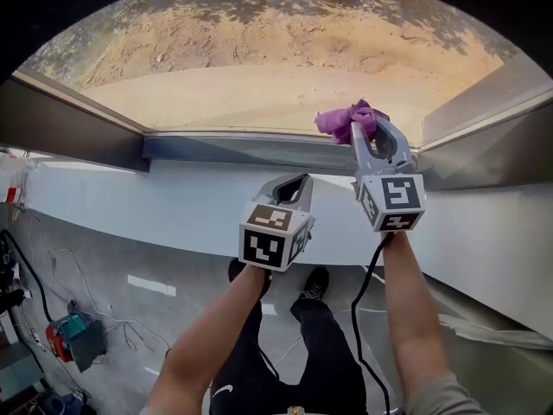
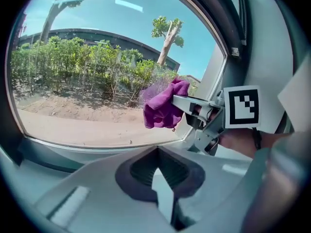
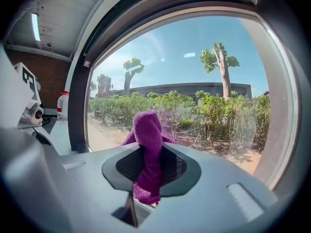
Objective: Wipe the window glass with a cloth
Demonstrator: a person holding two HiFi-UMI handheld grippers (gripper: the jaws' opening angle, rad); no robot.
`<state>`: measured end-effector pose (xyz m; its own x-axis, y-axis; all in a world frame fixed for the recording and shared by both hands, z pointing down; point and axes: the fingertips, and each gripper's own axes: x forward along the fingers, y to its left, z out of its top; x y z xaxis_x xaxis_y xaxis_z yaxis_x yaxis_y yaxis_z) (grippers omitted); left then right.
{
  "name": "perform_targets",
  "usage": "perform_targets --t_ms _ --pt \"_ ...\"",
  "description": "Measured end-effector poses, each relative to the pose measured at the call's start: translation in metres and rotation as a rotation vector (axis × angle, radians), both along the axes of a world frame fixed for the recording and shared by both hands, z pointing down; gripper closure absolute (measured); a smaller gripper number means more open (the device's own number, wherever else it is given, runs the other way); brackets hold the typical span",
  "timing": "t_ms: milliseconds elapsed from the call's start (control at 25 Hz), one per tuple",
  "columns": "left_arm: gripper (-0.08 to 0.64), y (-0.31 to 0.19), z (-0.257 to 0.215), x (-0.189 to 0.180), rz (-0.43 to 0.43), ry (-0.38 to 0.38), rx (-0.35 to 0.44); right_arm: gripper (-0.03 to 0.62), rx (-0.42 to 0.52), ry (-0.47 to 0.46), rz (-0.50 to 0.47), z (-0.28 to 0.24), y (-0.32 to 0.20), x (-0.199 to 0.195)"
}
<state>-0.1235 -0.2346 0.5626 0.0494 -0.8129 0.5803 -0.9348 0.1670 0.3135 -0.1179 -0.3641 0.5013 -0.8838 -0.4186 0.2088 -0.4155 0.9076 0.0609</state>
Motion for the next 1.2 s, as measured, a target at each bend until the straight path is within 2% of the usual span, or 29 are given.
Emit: perform_targets --t_ms 480,880,1200 --pt "0.56 0.001 0.065 -0.003 -0.012 -0.015 -0.008 0.492 -0.04 0.093 -0.033 0.125 0.0 -0.002" --pt "0.56 -0.007 0.086 0.0 0.002 -0.02 -0.007 0.492 -0.045 0.168 -0.077 0.175 0.004 -0.008" --pt "0.56 -0.014 0.089 0.009 0.016 -0.023 -0.011 0.492 -0.08 0.29 -0.107 0.206 0.003 -0.003"
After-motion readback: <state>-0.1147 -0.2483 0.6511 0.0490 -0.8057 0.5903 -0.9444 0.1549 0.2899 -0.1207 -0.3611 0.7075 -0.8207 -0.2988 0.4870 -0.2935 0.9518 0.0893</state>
